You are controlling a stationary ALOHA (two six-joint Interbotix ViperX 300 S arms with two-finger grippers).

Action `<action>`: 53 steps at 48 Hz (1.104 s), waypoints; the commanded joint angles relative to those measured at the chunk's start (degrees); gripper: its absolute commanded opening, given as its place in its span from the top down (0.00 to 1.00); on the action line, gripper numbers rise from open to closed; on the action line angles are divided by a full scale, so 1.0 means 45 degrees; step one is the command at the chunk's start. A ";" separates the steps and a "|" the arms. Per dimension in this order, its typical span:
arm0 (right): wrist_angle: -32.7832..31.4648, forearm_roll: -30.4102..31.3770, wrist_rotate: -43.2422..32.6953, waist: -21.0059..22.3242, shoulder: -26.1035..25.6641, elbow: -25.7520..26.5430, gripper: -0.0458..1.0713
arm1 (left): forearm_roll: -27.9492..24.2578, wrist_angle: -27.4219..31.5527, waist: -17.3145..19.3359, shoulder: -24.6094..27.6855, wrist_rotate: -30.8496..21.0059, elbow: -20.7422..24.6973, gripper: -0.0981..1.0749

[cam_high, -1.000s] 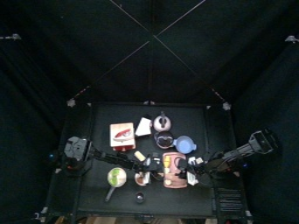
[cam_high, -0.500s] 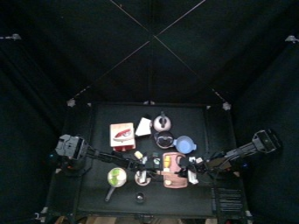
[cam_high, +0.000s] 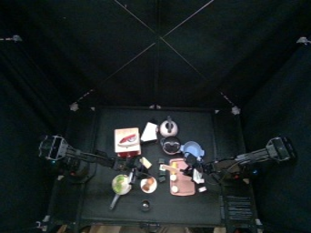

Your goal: Place cleaver in bowl

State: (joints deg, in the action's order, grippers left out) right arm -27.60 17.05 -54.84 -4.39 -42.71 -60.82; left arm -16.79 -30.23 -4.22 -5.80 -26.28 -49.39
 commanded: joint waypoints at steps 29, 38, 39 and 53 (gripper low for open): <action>-0.3945 -0.1113 -0.1523 0.2910 -0.1387 -0.0898 0.20 | 0.0020 -0.0117 0.0039 0.0254 0.0039 0.0000 0.36; -0.4043 -0.0430 -0.1523 0.2910 -0.1484 -0.0391 0.16 | 0.0020 -0.0117 0.0059 -0.0020 0.0039 -0.0332 0.36; -0.3965 -0.0293 -0.1523 0.2910 -0.1484 -0.0352 0.16 | 0.0020 -0.0117 0.0059 -0.0117 0.0039 -0.0391 0.36; -0.3184 0.0449 -0.1504 0.2930 -0.1152 -0.0488 0.16 | 0.0391 -0.0117 0.0195 -0.0742 0.0059 -0.1055 0.36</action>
